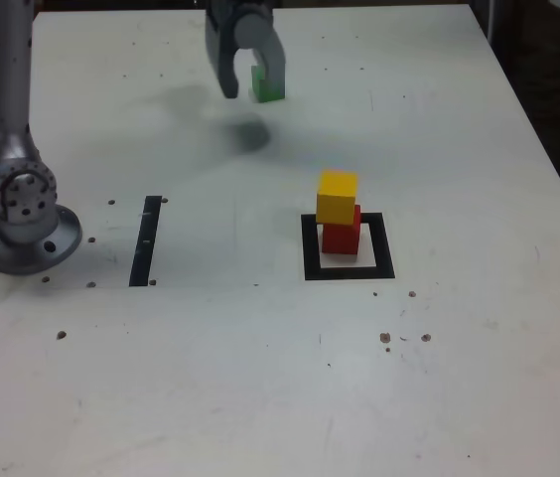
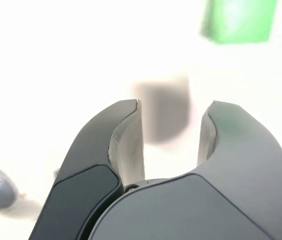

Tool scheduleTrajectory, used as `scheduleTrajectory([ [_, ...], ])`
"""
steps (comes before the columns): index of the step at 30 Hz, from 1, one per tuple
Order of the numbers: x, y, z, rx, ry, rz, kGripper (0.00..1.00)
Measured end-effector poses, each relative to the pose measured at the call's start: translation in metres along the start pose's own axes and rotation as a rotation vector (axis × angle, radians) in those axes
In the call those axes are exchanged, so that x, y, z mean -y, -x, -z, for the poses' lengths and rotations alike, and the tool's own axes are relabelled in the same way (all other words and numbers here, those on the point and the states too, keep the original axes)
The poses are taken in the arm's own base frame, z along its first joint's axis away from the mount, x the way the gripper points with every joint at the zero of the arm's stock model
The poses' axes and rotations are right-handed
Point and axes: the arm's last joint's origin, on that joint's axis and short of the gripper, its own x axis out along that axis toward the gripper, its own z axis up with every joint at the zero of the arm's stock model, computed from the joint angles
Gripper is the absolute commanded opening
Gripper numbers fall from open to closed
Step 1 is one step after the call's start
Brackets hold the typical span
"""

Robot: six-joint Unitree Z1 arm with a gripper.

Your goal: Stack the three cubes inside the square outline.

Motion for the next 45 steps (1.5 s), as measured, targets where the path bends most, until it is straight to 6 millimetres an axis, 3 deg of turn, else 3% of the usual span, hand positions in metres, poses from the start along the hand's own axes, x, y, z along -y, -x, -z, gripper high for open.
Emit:
scheduleTrajectory([
  [9,-0.025,0.016,-0.015,0.024,0.044,-0.071,0.99],
  [18,-0.045,-0.021,-0.043,-0.097,0.050,-0.085,0.96],
  [31,-0.052,-0.044,-0.062,-0.127,0.032,-0.069,0.94],
  [38,-0.053,-0.050,-0.064,-0.137,0.033,-0.064,0.80],
  [45,-0.051,-0.059,-0.068,-0.144,0.028,-0.030,0.52],
])
